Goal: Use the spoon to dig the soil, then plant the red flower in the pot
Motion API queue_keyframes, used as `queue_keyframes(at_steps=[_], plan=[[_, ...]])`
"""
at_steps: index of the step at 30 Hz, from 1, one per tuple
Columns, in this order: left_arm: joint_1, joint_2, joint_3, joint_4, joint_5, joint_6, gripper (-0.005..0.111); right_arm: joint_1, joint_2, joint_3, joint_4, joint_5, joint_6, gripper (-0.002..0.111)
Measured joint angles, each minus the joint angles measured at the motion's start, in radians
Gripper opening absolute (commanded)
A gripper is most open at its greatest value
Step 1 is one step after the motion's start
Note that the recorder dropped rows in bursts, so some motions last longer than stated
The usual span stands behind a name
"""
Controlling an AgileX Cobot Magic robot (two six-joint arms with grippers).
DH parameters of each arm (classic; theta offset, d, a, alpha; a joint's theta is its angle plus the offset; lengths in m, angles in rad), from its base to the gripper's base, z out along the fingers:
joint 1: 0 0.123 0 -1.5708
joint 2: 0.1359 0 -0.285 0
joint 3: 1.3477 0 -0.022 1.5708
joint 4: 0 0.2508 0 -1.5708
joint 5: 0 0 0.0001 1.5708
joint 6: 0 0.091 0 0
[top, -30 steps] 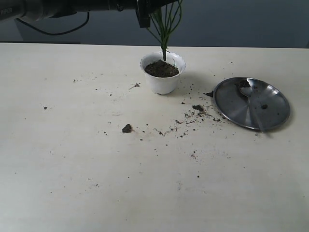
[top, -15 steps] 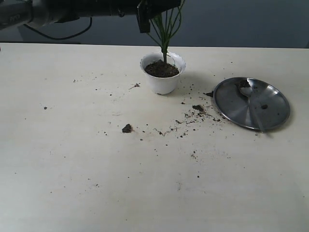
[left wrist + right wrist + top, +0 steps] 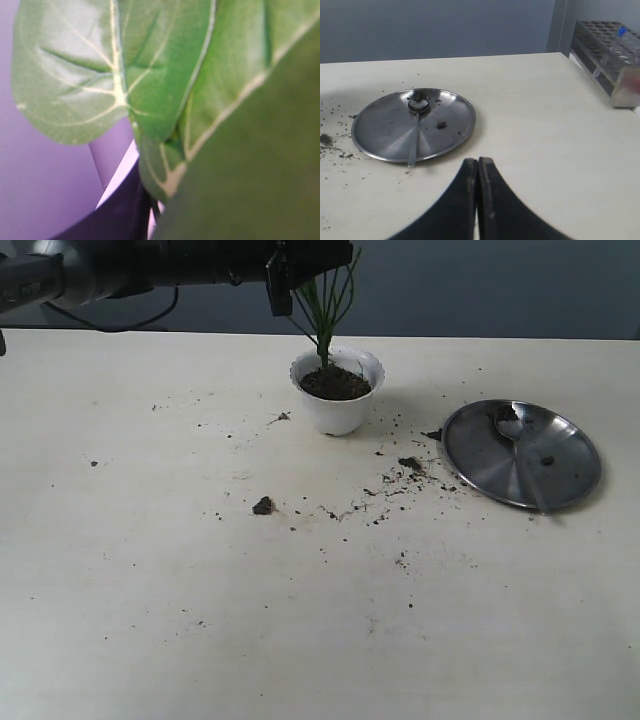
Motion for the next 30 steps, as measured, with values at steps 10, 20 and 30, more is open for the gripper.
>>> queue_keyframes(at_steps=[10, 20, 30], plan=[[0.003, 0.009, -0.025, -0.002, 0.001, 0.000, 0.000, 0.000, 0.000, 0.000, 0.000, 0.000, 0.000, 0.000], [0.003, 0.009, -0.025, -0.002, 0.001, 0.000, 0.000, 0.000, 0.000, 0.000, 0.000, 0.000, 0.000, 0.000], [0.003, 0.009, -0.025, -0.002, 0.001, 0.000, 0.000, 0.000, 0.000, 0.000, 0.000, 0.000, 0.000, 0.000]])
